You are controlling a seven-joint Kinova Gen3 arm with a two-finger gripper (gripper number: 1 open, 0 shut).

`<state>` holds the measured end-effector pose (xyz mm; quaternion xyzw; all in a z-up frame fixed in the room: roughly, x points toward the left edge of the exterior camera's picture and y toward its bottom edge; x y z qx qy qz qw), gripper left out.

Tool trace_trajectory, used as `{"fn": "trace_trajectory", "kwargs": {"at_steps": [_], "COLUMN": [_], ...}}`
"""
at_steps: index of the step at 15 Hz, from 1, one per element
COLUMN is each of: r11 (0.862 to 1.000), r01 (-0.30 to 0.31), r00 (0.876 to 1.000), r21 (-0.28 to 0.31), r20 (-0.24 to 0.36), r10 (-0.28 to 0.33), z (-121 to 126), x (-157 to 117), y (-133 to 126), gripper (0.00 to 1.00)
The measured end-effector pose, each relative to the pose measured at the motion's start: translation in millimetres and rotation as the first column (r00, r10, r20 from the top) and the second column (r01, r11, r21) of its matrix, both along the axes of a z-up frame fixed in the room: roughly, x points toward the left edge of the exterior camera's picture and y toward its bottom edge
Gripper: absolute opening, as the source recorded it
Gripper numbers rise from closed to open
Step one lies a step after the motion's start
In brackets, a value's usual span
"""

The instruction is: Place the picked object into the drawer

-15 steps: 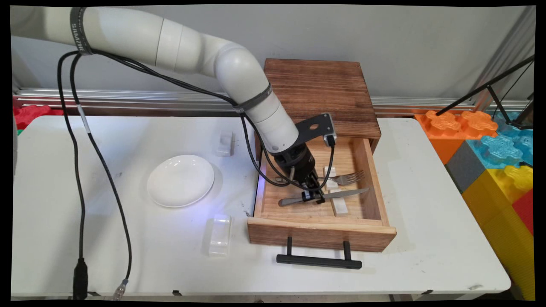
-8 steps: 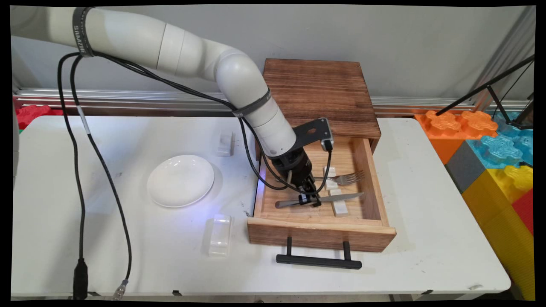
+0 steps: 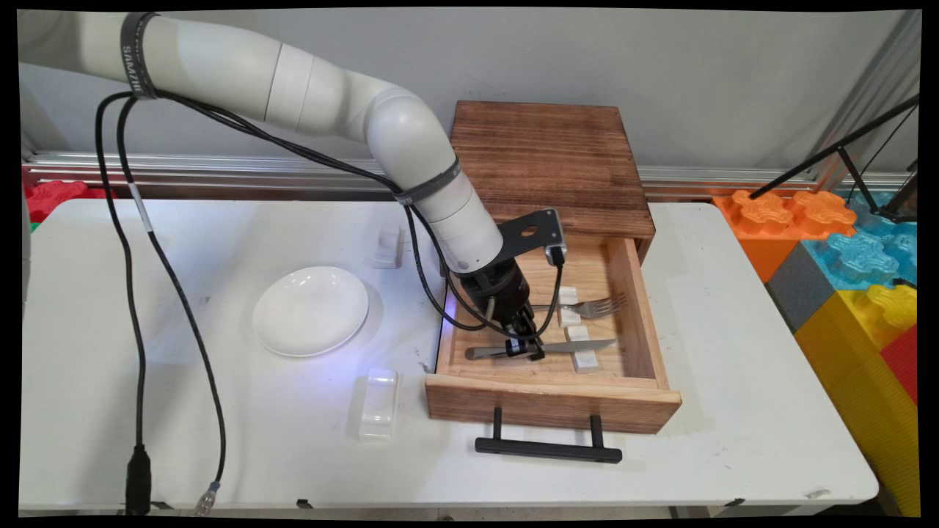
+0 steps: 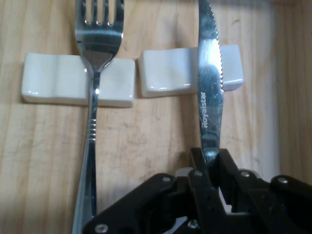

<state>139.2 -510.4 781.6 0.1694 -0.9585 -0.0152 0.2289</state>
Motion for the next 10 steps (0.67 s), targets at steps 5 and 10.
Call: {"fn": "trace_trajectory", "kwargs": {"at_steps": [5, 10], "r11": [1.000, 0.999], "r01": [0.025, 0.033], "r00": [1.000, 0.999], "r21": [-0.012, -0.023], "r20": [0.000, -0.011], "r10": [-0.025, -0.034], "z": [2, 11], "x": [2, 3], "y": [0, 1], "gripper": [1.00, 1.00]}}
